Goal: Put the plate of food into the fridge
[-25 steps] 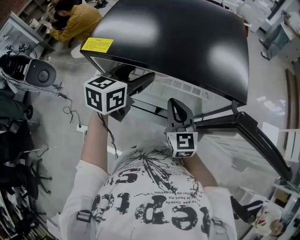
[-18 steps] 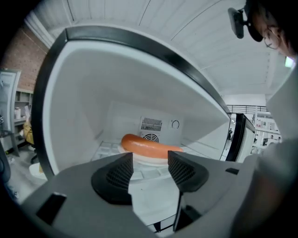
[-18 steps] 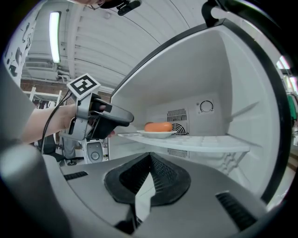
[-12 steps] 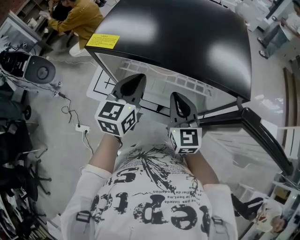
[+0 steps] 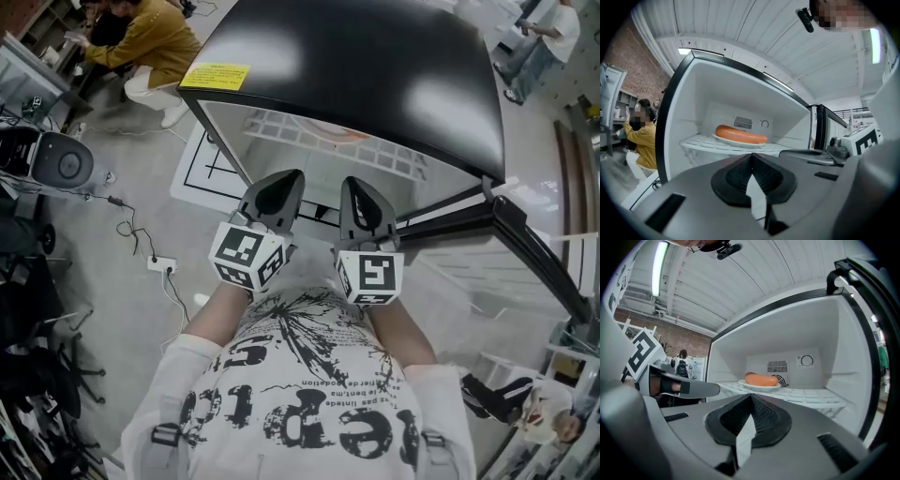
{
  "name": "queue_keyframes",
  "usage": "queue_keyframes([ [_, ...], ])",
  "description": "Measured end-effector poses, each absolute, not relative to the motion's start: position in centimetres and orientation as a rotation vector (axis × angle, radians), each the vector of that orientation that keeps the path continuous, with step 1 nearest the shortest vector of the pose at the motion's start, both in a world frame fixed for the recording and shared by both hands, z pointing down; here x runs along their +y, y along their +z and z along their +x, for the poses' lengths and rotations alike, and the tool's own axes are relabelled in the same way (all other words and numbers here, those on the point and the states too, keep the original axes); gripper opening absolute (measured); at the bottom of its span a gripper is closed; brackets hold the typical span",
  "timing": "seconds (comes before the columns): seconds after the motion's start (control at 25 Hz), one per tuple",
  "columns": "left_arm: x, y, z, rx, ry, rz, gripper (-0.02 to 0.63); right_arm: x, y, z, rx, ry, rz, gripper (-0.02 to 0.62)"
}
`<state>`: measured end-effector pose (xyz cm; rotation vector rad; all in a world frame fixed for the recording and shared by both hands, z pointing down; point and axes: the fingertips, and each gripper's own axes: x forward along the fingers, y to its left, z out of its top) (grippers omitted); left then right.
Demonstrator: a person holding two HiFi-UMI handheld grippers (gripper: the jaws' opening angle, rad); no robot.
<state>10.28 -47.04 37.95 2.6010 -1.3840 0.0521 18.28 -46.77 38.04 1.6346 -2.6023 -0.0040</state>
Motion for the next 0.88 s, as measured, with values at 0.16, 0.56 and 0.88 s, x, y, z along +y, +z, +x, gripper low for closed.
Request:
queue_keyframes([
  [0.16,-46.0,38.3,10.8,-1.323,0.033,2.641,0.006,-46.3,38.4,18.0,-2.581,0.012,1.655,0.001],
  [0.56,-45.3,37.1,11.4,-1.222,-0.034,2.703,0.006,-46.0,38.3,18.0,-2.555,0.05,1.692,0.0],
  [0.88,-44.8,37.2,12.5,-1.139,-0.088,2.709,0.006,-46.0,38.5,18.3,-2.555,0.043,1.686,0.0],
])
